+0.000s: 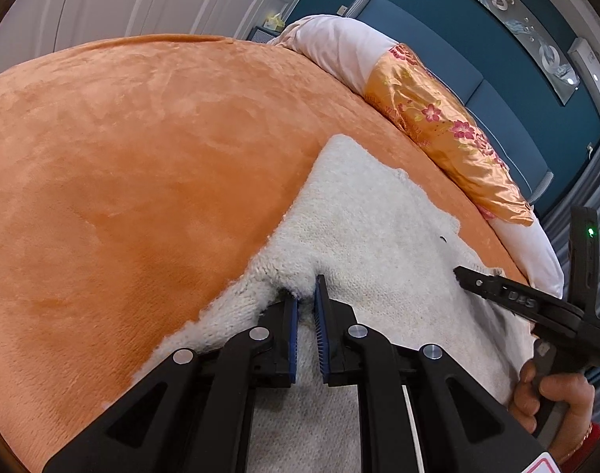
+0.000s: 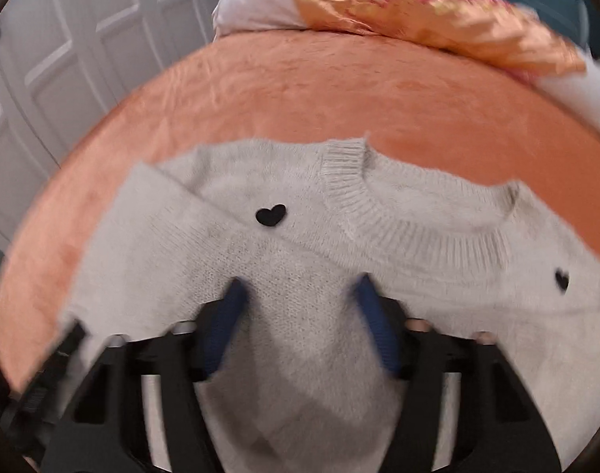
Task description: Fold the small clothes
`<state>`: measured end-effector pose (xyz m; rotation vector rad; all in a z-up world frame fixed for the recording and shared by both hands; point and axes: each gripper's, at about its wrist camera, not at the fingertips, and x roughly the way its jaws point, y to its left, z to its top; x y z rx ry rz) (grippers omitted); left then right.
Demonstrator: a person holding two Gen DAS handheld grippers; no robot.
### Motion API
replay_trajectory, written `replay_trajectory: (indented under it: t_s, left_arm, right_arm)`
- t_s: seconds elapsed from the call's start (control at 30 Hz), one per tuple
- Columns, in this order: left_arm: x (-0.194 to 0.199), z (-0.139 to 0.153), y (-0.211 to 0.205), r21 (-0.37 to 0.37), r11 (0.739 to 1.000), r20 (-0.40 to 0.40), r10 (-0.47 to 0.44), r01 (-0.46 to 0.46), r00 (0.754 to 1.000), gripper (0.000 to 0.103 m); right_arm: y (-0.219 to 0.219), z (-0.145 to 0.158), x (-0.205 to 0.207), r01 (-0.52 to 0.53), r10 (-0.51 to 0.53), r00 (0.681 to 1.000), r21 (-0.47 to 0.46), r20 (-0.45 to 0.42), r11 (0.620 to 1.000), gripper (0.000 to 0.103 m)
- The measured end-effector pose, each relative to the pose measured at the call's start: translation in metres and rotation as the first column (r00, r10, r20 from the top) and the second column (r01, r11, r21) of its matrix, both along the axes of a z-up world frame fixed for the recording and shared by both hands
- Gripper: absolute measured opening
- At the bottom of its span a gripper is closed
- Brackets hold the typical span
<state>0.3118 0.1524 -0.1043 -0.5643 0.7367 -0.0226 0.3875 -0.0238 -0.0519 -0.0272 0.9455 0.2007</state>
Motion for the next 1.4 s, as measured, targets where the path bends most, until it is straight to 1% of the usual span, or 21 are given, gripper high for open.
replay_trajectory:
  t_s: [0.03, 0.17, 0.2, 0.27, 0.3, 0.4, 0.47, 0.5, 0.53, 0.63, 0.7, 0.77, 0.87, 0.9, 0.97, 1.0, 1.13, 1.2, 1.23, 1.33, 1.4]
  left_arm:
    - [0.000, 0.000, 0.000, 0.000, 1.000, 0.002, 0.000, 0.000, 1.000, 0.012]
    - [-0.001, 0.000, 0.000, 0.001, 1.000, 0.005, -0.001, 0.001, 1.000, 0.012]
    - [-0.001, 0.000, 0.000, 0.002, 1.000, 0.006, -0.002, 0.002, 1.000, 0.012]
    - [-0.001, -0.001, -0.001, 0.005, 1.000, 0.004, -0.002, 0.002, 1.000, 0.012]
    - [-0.001, -0.001, -0.001, 0.004, 1.000, 0.005, -0.002, 0.002, 1.000, 0.012]
    - [-0.001, -0.001, -0.001, 0.008, 1.000, 0.005, -0.002, 0.002, 1.000, 0.012]
    - [-0.001, -0.001, -0.001, 0.012, 1.000, 0.005, -0.002, 0.002, 1.000, 0.012]
    - [-0.001, -0.001, -0.001, 0.011, 1.000, 0.004, -0.002, 0.002, 1.000, 0.012]
    - [-0.001, -0.001, -0.001, 0.011, 1.000, 0.004, -0.002, 0.002, 1.000, 0.012]
    - [-0.001, 0.000, -0.002, 0.013, 1.000, -0.003, -0.002, 0.002, 1.000, 0.012]
    - [0.000, 0.002, -0.002, 0.018, 1.000, -0.016, -0.002, 0.002, 1.000, 0.012]
    - [0.003, 0.005, -0.002, 0.015, 1.000, -0.040, -0.003, 0.004, 0.999, 0.012]
    - [0.012, 0.013, -0.002, 0.029, 0.999, -0.105, -0.011, 0.014, 0.994, 0.012]
    - [0.015, 0.017, -0.003, 0.041, 0.999, -0.131, -0.015, 0.020, 0.991, 0.012]
    - [0.022, 0.026, -0.004, 0.058, 0.998, -0.179, -0.022, 0.033, 0.984, 0.012]
    - [0.024, 0.030, -0.004, 0.064, 0.997, -0.193, -0.025, 0.038, 0.981, 0.010]
    - [0.034, 0.049, 0.005, 0.111, 0.992, -0.194, -0.036, 0.058, 0.980, 0.007]
    - [0.035, 0.050, 0.006, 0.148, 0.987, -0.190, -0.038, 0.067, 0.981, 0.007]
    - [0.035, 0.047, 0.005, 0.170, 0.983, -0.194, -0.041, 0.075, 0.980, 0.007]
    - [0.035, 0.023, 0.001, 0.211, 0.974, -0.245, -0.027, 0.081, 0.969, 0.011]
    - [0.031, 0.021, -0.001, 0.241, 0.967, -0.220, -0.022, 0.076, 0.975, 0.012]
  right_arm:
    - [0.000, 0.006, 0.002, 0.001, -0.001, 1.000, -0.003, 0.005, 1.000, 0.007]
    - [-0.006, 0.041, 0.004, 0.037, -0.046, 0.991, 0.066, 0.129, 0.997, 0.006]
    - [-0.007, 0.033, 0.012, 0.045, -0.051, 0.993, 0.053, 0.106, 0.998, 0.006]
    - [-0.004, -0.008, 0.033, 0.024, -0.024, 0.997, -0.004, -0.075, 1.000, 0.007]
    - [-0.005, -0.010, 0.030, 0.022, -0.022, 0.998, -0.002, -0.054, 1.000, 0.007]
    - [-0.029, 0.025, 0.005, 0.104, -0.106, 0.994, 0.135, 0.003, 0.985, 0.019]
    - [-0.056, 0.044, -0.026, 0.154, -0.169, 0.984, 0.208, 0.057, 0.966, 0.044]
    - [-0.079, 0.051, -0.050, 0.208, -0.232, 0.969, 0.232, 0.083, 0.950, 0.070]
    - [-0.101, 0.054, -0.072, 0.258, -0.288, 0.953, 0.240, 0.098, 0.936, 0.082]
    - [-0.167, 0.046, -0.130, 0.416, -0.443, 0.894, 0.245, 0.069, 0.876, 0.083]
    - [-0.205, 0.026, -0.154, 0.501, -0.514, 0.857, 0.304, -0.041, 0.810, 0.084]
    - [-0.226, 0.012, -0.158, 0.526, -0.523, 0.845, 0.359, -0.113, 0.771, 0.083]
    - [-0.227, 0.003, -0.151, 0.510, -0.494, 0.857, 0.390, -0.148, 0.767, 0.074]
    - [-0.223, 0.003, -0.144, 0.494, -0.472, 0.867, 0.394, -0.160, 0.775, 0.064]
    - [-0.213, 0.007, -0.131, 0.450, -0.422, 0.892, 0.386, -0.160, 0.805, 0.030]
    - [-0.202, 0.015, -0.125, 0.436, -0.415, 0.899, 0.342, -0.137, 0.832, 0.006]
    - [-0.202, 0.086, -0.151, 0.360, -0.429, 0.899, 0.406, 0.091, 0.840, 0.006]
    - [-0.209, 0.097, -0.164, 0.360, -0.450, 0.879, 0.400, 0.157, 0.843, 0.005]
    - [-0.216, 0.080, -0.162, 0.395, -0.463, 0.878, 0.363, 0.122, 0.844, 0.005]
    - [-0.230, -0.011, -0.137, 0.497, -0.481, 0.868, 0.199, -0.128, 0.844, 0.004]
    - [-0.236, -0.016, -0.142, 0.487, -0.477, 0.873, 0.246, -0.100, 0.838, 0.003]
